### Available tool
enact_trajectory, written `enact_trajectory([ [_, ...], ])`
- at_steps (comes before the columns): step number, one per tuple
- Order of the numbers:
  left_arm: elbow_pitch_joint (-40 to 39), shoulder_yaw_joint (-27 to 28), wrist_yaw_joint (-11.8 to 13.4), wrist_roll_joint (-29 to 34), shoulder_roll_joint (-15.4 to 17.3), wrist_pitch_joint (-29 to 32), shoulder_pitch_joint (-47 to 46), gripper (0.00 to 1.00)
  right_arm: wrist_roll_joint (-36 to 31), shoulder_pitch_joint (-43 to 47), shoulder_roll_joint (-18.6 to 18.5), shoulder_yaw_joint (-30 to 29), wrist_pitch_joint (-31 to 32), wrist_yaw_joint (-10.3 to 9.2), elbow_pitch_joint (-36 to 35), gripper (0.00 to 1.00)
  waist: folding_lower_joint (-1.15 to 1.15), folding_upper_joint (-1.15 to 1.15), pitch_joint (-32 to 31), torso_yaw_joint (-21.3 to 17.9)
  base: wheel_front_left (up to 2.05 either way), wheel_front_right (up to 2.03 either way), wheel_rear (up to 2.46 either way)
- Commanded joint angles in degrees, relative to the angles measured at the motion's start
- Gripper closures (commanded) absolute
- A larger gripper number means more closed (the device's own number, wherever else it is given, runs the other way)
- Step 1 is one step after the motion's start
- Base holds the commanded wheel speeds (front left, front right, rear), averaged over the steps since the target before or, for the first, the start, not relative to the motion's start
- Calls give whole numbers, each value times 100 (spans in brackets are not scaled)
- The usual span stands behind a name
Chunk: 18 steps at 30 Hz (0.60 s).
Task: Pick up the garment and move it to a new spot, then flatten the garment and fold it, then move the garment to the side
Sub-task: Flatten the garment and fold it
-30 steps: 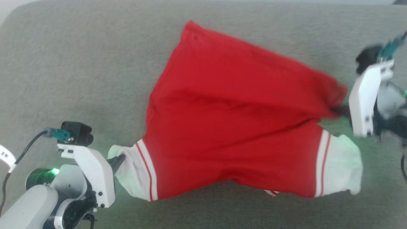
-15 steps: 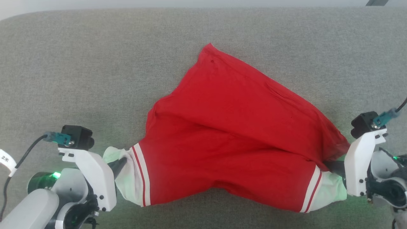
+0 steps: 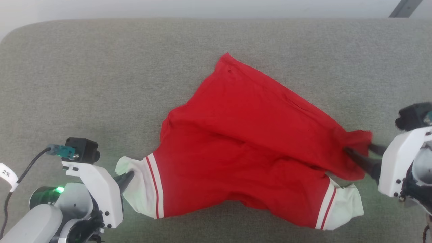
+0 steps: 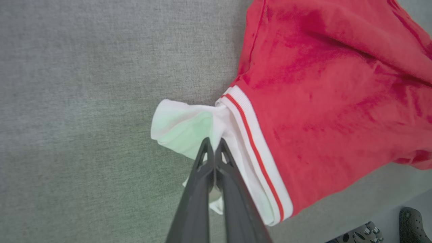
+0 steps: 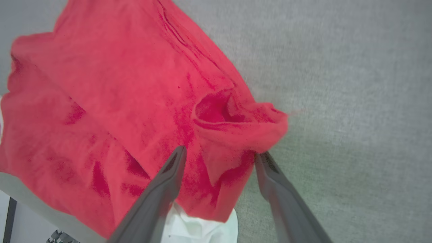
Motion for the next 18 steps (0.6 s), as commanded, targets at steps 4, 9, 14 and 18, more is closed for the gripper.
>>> enact_trajectory([
  [4, 6, 11, -31, -39, 5, -28, 80, 100, -182, -111, 152, -152, 56, -6, -520, 0, 0, 0, -16, 72, 0, 0, 0],
  [9, 0, -89, -99, 21, -104, -49, -68, 100, -357, -674, 429, -82, 17, -6, -658, 0, 0, 0, 60, 293, 0, 0, 0],
  [14, 43, -240, -203, 134, -272, -52, -266, 100, -512, -1505, 400, 338, -249, -6, -173, 0, 0, 0, 244, 635, 0, 0, 0],
  [18, 153, -416, -338, 241, -492, -43, -543, 100, -574, -2285, 256, 725, -518, -5, 602, 0, 0, 0, 422, 1026, 0, 0, 0],
])
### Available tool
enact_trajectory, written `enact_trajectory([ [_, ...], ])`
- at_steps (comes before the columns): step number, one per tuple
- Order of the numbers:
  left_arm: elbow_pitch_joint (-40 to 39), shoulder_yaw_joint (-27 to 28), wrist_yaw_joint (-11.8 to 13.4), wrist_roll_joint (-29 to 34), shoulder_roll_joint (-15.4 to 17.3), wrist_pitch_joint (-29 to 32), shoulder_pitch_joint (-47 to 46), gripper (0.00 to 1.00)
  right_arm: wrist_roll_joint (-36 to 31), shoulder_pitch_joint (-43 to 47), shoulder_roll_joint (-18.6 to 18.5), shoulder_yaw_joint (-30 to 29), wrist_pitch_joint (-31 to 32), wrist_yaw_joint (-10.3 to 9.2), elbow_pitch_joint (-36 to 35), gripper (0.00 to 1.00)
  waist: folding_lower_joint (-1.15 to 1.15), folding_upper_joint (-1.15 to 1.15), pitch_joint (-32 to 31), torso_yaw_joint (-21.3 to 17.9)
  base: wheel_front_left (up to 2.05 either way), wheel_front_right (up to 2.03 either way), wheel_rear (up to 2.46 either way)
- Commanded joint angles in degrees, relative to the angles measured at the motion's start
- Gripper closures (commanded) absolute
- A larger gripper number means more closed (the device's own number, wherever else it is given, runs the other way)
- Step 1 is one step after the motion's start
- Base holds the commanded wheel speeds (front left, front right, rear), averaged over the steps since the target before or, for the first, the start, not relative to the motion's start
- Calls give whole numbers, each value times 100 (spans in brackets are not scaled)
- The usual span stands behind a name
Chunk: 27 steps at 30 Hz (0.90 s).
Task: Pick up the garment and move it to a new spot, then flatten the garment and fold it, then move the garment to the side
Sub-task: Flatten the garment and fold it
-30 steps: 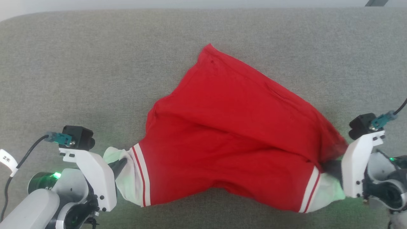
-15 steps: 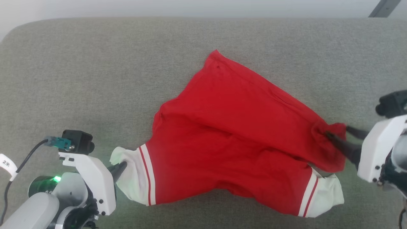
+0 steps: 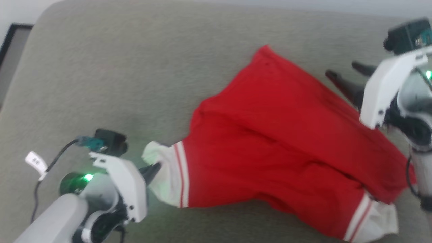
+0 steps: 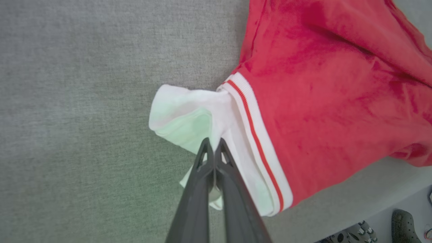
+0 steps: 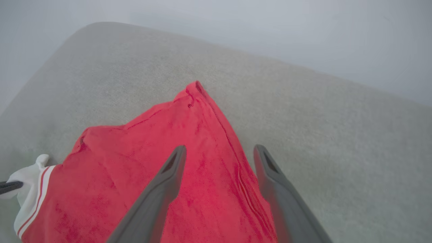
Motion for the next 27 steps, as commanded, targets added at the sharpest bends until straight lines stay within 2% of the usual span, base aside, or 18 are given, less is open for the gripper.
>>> enact_trajectory([
  [1, 50, -61, -62, 99, -89, 1, -128, 100, -27, -234, -56, 108, -86, -3, 201, 0, 0, 0, 193, 327, 0, 0, 0],
  [12, 608, -515, -543, 214, -831, -125, -782, 100, 108, -1926, -553, 1341, -313, -3, 2591, 0, 0, 0, 620, 1313, 0, 0, 0],
  [18, 868, -593, -693, 197, -1035, -211, -923, 100, 459, -2277, -804, 2241, 154, -3, 3269, 0, 0, 0, 777, 1532, 0, 0, 0],
  [23, 1079, -598, -778, 149, -1116, -290, -970, 100, 771, -2080, -1003, 3063, 699, -7, 3893, 0, 0, 0, 811, 1573, 0, 0, 0],
  [24, 1118, -594, -790, 138, -1130, -303, -985, 100, 877, -2068, -1004, 3113, 700, -7, 3972, 54, 0, 0, 813, 1569, 0, 0, 0],
  [25, 1159, -589, -794, 129, -1141, -314, -1003, 100, 949, -2086, -1010, 3149, 661, -7, 4023, 100, 0, 0, 812, 1561, 0, 0, 0],
  [27, 1229, -568, -807, 129, -1130, -300, -1062, 100, 1061, -2183, -1048, 3268, 557, -7, 4011, 100, 0, 0, 797, 1525, 0, 0, 0],
])
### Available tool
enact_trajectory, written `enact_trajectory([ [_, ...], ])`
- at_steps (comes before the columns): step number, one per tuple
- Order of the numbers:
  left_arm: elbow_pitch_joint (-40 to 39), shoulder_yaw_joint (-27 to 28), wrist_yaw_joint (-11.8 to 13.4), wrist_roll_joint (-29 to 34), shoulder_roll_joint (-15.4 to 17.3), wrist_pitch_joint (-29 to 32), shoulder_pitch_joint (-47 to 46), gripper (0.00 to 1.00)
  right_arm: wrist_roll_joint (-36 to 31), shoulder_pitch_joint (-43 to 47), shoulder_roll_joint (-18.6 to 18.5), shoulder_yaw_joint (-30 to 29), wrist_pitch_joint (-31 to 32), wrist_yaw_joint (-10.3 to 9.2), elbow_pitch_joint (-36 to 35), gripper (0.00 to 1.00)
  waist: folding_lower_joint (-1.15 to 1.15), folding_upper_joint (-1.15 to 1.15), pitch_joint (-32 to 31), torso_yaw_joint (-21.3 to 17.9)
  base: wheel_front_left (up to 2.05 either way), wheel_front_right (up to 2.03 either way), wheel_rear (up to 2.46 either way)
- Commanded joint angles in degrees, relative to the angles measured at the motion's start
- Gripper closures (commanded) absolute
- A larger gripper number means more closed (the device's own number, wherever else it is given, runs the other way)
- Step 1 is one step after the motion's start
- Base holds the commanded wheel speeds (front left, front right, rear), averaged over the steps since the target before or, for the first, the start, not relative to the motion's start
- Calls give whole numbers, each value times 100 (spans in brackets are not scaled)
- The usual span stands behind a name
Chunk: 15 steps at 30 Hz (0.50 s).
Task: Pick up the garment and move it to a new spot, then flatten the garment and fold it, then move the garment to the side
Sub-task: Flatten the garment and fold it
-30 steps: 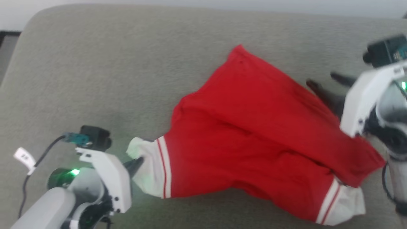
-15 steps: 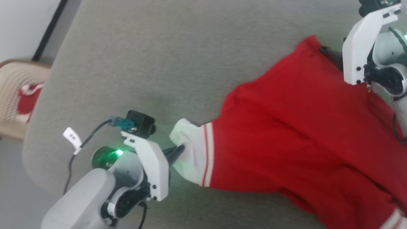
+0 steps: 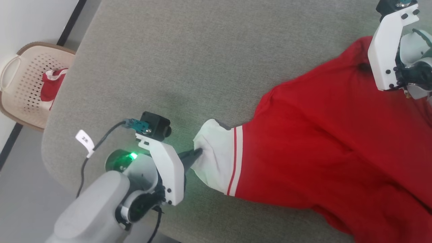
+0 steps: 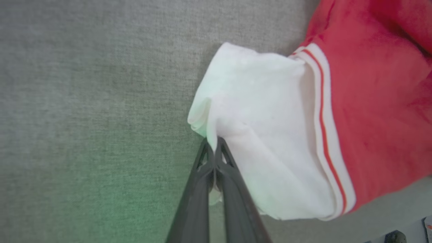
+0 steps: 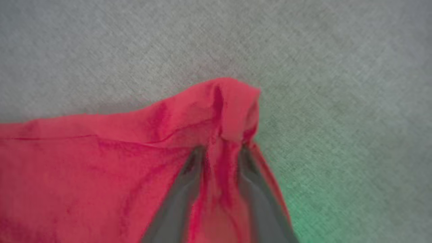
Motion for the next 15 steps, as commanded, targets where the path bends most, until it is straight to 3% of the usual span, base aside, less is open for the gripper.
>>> enact_trajectory([
  [1, 47, 33, -17, -25, 19, 1, -136, 100, 51, 417, -39, 244, -28, -10, 290, 100, 0, 0, -22, -53, 0, 0, 0],
  [7, 25, 198, 33, 23, 251, 94, -394, 100, 199, -146, -186, 327, -653, -13, 174, 100, 0, 0, -210, -361, 0, 0, 0],
  [15, -276, 483, 245, 272, 923, 606, -1114, 100, 507, -456, -314, 519, -1194, -10, -221, 100, 0, 0, -610, -1024, 0, 0, 0],
])
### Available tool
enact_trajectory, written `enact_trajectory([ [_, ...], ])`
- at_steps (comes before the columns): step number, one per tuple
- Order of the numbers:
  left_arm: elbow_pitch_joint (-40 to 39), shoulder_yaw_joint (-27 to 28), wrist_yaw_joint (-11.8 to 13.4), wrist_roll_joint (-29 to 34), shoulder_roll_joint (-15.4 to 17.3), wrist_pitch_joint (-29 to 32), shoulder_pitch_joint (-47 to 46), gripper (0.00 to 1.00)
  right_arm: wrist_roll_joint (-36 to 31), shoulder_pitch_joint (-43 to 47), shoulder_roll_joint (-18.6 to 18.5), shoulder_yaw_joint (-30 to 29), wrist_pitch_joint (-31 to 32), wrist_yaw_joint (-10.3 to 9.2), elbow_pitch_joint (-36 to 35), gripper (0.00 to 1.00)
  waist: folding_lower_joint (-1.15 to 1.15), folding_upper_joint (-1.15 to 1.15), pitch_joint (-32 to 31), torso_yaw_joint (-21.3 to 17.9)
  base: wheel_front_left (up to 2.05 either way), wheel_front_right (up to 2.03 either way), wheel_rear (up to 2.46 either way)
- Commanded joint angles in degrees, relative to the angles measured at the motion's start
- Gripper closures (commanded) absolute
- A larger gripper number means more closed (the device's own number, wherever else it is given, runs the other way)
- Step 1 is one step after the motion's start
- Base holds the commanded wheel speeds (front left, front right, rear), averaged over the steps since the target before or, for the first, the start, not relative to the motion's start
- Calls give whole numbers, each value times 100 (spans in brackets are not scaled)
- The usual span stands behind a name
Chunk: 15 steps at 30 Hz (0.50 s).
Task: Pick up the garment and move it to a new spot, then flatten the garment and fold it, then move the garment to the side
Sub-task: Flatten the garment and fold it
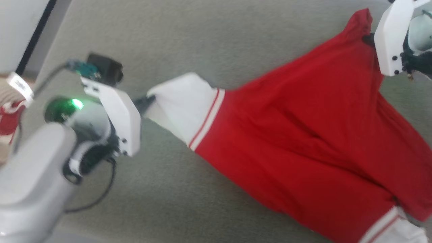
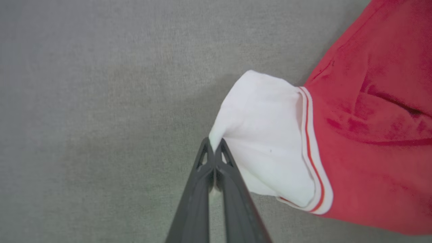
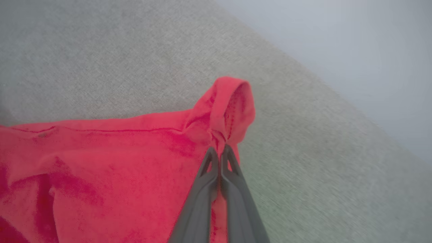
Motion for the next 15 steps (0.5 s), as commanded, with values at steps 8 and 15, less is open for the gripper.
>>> enact_trajectory([
  [8, 11, 154, 44, 322, 582, 729, -1082, 100, 252, -161, -80, 32, -275, -10, -255, 100, 0, 0, -658, -909, 0, 0, 0],
  [15, 359, 174, -157, 477, 700, 979, -1815, 100, 451, -199, -117, -100, -266, -10, -525, 100, 0, 0, -1038, -1323, 0, 0, 0],
])
